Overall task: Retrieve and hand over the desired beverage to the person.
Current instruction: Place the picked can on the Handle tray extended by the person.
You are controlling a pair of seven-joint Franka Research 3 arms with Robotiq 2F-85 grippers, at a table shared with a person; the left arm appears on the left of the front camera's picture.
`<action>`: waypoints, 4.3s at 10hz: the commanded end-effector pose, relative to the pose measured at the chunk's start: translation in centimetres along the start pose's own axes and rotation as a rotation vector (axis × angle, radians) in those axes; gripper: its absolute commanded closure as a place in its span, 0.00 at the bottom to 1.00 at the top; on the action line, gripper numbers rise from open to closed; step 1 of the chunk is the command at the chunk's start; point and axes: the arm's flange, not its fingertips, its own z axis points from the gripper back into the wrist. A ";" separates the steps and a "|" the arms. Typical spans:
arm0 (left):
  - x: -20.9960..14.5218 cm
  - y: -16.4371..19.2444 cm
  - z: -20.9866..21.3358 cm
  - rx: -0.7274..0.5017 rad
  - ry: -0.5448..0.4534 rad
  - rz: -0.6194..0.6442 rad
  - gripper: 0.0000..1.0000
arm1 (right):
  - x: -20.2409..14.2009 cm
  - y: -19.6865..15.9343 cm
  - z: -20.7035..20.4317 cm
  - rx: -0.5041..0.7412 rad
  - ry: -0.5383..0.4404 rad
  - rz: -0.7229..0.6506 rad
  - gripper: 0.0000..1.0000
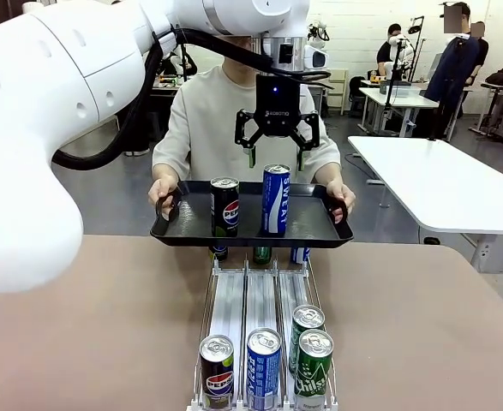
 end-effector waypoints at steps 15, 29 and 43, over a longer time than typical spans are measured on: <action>-27.3 14.7 0.5 0.162 -0.307 -0.558 0.00 | 0.1 0.0 -0.1 0.025 -0.001 0.013 0.00; -19.2 26.9 -10.4 0.020 -0.093 -0.185 0.00 | 0.1 0.0 -0.1 0.025 -0.001 0.013 0.00; -27.6 35.1 -5.3 -0.409 -0.149 -0.254 0.00 | 0.1 0.0 -0.1 0.025 -0.001 0.013 0.00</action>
